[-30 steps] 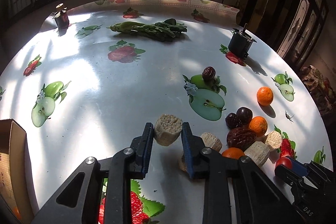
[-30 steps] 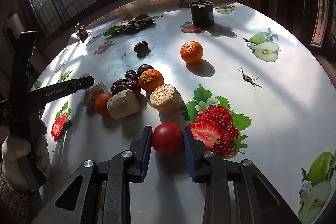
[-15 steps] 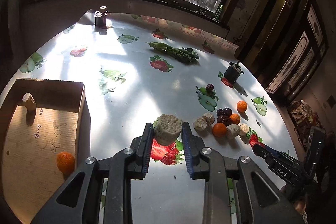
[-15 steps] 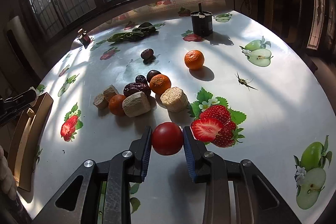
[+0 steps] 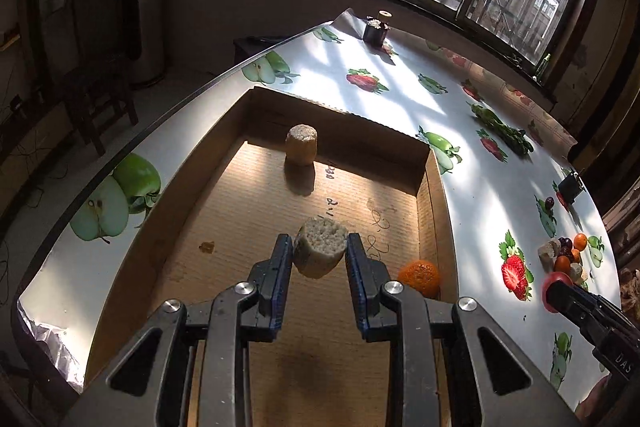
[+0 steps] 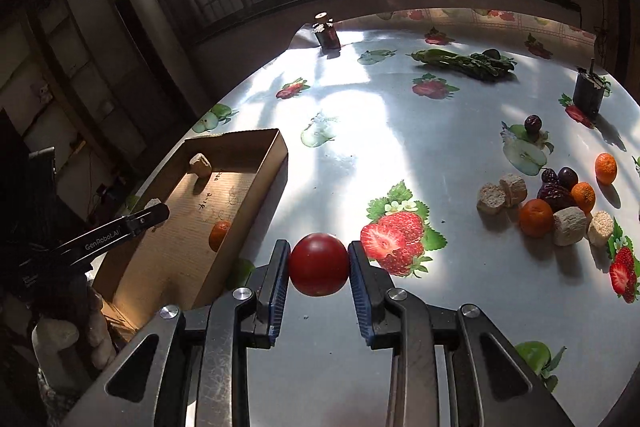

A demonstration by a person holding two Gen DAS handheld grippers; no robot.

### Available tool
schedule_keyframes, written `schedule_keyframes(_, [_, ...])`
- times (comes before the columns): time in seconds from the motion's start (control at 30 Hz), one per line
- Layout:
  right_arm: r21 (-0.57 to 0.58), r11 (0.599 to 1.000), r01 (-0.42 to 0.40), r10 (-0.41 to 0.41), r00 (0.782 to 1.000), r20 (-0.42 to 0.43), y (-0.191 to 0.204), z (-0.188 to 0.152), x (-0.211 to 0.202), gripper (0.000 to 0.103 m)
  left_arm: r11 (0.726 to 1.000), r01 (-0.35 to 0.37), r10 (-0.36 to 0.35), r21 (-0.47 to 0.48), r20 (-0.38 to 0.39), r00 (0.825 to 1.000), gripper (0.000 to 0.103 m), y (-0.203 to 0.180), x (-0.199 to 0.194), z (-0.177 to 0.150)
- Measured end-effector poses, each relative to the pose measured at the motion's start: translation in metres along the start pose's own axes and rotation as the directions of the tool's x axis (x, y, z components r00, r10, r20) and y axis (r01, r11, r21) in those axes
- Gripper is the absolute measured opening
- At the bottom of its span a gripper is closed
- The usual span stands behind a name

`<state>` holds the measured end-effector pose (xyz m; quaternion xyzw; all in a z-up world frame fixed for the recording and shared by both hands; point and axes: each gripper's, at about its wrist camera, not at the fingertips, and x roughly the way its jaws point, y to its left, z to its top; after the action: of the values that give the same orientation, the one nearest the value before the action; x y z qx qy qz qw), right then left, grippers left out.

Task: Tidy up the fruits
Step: 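Carry the cork piece and tomato into the box and open both tools, then move both open tools back to the fruit cluster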

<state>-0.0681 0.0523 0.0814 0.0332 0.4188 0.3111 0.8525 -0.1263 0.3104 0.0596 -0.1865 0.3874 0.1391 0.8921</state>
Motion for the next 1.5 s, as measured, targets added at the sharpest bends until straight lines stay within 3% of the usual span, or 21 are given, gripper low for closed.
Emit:
schedule_keyframes(0.1, [-0.046, 0.998, -0.049, 0.047, 0.998, -0.029, 0.032, 0.013, 0.028, 0.032, 0.999, -0.004, 0.003, -0.041, -0.026, 1.000, 0.026, 0.016, 0.007, 0.003])
schedule_keyframes(0.3, [-0.025, 0.990, -0.141, 0.136, 0.980, -0.143, 0.065, 0.038, 0.096, 0.032, 0.995, 0.008, -0.017, -0.097, -0.086, 0.996, 0.026, 0.034, 0.023, 0.004])
schedule_keyframes(0.47, [-0.061, 0.993, -0.105, 0.089, 0.969, -0.228, 0.083, 0.040, 0.137, 0.032, 0.997, -0.008, -0.001, -0.081, -0.107, 0.994, 0.026, 0.032, 0.026, 0.004])
schedule_keyframes(0.6, [-0.067, 0.994, -0.084, 0.065, 0.966, -0.250, 0.084, 0.037, 0.147, 0.032, 0.995, -0.002, -0.009, -0.096, -0.111, 0.994, 0.026, 0.036, 0.029, 0.005])
schedule_keyframes(0.67, [-0.068, 0.995, -0.075, 0.057, 0.969, -0.239, 0.084, 0.038, 0.145, 0.033, 0.993, 0.000, -0.013, -0.117, -0.113, 0.994, 0.027, 0.041, 0.031, 0.006])
schedule_keyframes(0.8, [-0.057, 0.995, -0.084, 0.069, 0.972, -0.225, 0.085, 0.037, 0.136, 0.033, 0.987, 0.019, -0.036, -0.159, -0.105, 0.994, 0.039, 0.050, 0.031, 0.007])
schedule_keyframes(1.13, [-0.004, 0.995, -0.099, 0.098, 0.990, -0.102, 0.068, 0.036, 0.081, 0.033, 0.991, 0.009, -0.011, -0.131, -0.015, 1.000, 0.043, 0.035, -0.004, 0.007])
schedule_keyframes(1.2, [0.002, 0.997, -0.083, 0.083, 0.994, -0.069, 0.060, 0.032, 0.066, 0.034, 0.994, 0.002, -0.002, -0.108, 0.003, 1.000, 0.053, 0.025, -0.014, 0.006])
schedule_keyframes(1.3, [0.023, 0.998, -0.061, 0.062, 0.998, -0.022, 0.045, 0.021, 0.042, 0.040, 0.998, 0.024, -0.022, -0.065, 0.023, 0.999, 0.059, 0.006, -0.028, 0.002])
schedule_keyframes(1.4, [0.055, 0.998, -0.023, 0.021, 1.000, 0.019, 0.028, 0.007, 0.020, 0.040, 0.999, 0.048, -0.047, -0.023, 0.032, 0.998, 0.076, -0.015, -0.038, -0.002])
schedule_keyframes(1.5, [0.125, 0.992, 0.001, -0.010, 0.998, 0.068, 0.007, -0.007, -0.006, 0.040, 0.997, 0.077, -0.078, 0.027, 0.040, 0.996, 0.083, -0.041, -0.046, -0.008])
